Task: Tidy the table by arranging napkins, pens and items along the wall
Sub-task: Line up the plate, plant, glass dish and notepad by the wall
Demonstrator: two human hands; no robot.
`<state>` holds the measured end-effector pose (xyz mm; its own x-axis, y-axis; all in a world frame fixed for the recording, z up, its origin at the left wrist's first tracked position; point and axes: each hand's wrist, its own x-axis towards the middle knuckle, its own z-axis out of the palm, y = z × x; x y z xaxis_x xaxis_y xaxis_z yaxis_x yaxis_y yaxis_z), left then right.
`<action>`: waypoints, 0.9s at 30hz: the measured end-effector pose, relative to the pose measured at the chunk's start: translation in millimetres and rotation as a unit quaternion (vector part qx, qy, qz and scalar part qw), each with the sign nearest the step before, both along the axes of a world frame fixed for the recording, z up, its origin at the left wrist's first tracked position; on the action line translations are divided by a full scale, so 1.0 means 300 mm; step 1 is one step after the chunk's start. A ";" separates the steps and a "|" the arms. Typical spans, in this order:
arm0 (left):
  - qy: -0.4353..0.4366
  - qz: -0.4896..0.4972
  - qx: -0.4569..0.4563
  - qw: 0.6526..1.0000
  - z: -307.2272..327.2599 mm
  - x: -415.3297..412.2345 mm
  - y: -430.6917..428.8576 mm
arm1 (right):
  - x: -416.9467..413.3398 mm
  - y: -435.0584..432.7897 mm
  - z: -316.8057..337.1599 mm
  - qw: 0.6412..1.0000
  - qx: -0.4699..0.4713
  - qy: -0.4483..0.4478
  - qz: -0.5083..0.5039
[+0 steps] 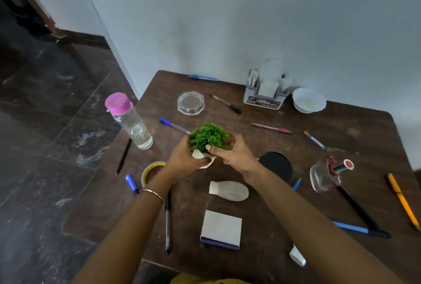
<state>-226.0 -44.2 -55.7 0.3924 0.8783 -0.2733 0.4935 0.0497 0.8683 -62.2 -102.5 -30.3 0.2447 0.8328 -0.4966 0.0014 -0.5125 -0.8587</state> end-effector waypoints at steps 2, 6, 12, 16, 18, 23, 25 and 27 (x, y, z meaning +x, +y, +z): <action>-0.048 -0.017 -0.014 0.999 0.046 0.062 0.020 | 0.043 0.005 0.041 0.999 0.037 -0.025 -0.007; -0.133 -0.062 -0.020 0.989 0.140 0.244 0.055 | 0.173 0.003 0.133 0.990 0.099 -0.088 -0.042; -0.124 -0.147 0.059 0.980 0.222 0.554 0.079 | 0.469 -0.027 0.224 0.964 0.108 -0.199 -0.138; -0.106 -0.202 0.078 0.971 0.253 0.773 0.105 | 0.690 -0.011 0.216 0.944 0.109 -0.248 -0.191; -0.107 -0.214 0.074 0.968 0.258 0.882 0.128 | 0.807 0.009 0.204 0.938 0.099 -0.267 -0.197; -0.156 -0.196 -0.016 0.968 0.252 1.072 0.173 | 1.037 0.066 0.152 0.939 0.097 -0.281 -0.171; -0.160 -0.176 -0.039 0.970 0.228 1.130 0.199 | 1.089 0.100 0.112 0.944 0.093 -0.279 -0.146; -0.152 -0.154 -0.055 0.975 0.205 1.183 0.230 | 1.133 0.144 0.073 0.948 0.094 -0.275 -0.125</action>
<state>129.0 24.8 5.9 0.7097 0.6785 -0.1894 0.2209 0.0410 0.9744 277.8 -59.4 -8.4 0.6260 0.7753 -0.0836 0.3747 -0.3931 -0.8397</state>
